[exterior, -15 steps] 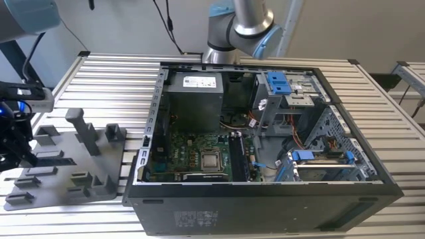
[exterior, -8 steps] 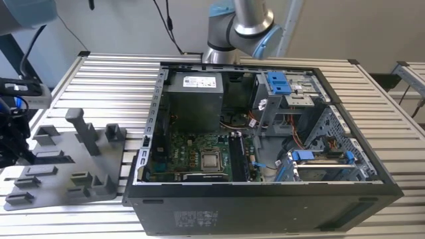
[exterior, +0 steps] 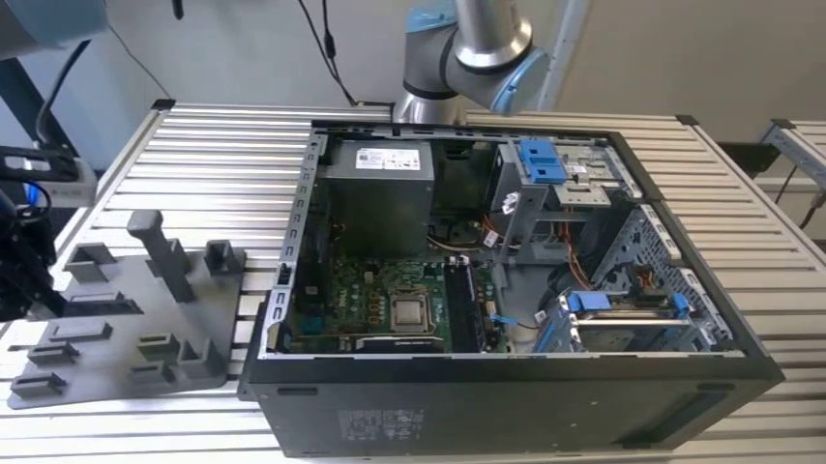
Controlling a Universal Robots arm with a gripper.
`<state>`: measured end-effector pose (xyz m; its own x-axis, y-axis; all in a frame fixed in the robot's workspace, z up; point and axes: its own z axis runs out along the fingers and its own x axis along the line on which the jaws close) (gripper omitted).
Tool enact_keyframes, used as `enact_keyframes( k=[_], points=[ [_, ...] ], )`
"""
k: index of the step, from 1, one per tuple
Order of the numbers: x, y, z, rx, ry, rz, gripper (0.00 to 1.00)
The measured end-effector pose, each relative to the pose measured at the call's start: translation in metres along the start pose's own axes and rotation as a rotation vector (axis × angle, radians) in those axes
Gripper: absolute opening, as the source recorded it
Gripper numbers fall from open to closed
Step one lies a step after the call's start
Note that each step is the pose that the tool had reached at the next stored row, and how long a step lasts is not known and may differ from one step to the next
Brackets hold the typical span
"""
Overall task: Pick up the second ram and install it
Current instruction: 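Pick up the second ram and move it above second insertion slot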
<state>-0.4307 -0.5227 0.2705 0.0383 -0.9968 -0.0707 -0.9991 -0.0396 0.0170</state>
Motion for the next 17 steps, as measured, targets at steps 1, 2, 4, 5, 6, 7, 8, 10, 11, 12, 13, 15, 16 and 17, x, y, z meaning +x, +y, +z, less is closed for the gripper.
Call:
enact_keyframes(
  k=[1,2,4,5,6,7,8,10,11,12,13,15,16,17],
  points=[
    [0.0,0.0,-0.0006,0.0,0.0001,0.0,0.15],
    [-0.0001,0.0,-0.0011,0.0,0.0,0.0,0.15],
    [-0.0002,0.0,-0.0021,0.0,0.0,0.0,0.15],
    [-0.0002,0.0,-0.0027,-0.0001,0.0001,0.0,0.15],
    [-0.0002,0.0,-0.0032,0.0,0.0001,0.0,0.15],
    [-0.0003,0.0,-0.0037,0.0,0.0,0.0,0.15],
    [-0.0003,0.0001,-0.0041,0.0,0.0001,0.0,0.15],
    [-0.0003,0.0001,-0.0049,0.0,0.0,0.0,0.15],
    [-0.0004,0.0001,-0.0052,0.0,0.0,0.0,0.15],
    [-0.0004,0.0001,-0.0056,0.0,0.0,0.0,0.15],
    [-0.0004,0.0001,-0.0059,0.0,0.0,0.0,0.15],
    [-0.0005,0.0001,-0.0065,0.0,0.0,0.0,0.15],
    [-0.0005,0.0001,-0.0068,-0.0001,0.0001,0.0,0.15],
    [-0.0005,0.0001,-0.0071,0.0,0.0001,0.0,0.15]
  ],
)
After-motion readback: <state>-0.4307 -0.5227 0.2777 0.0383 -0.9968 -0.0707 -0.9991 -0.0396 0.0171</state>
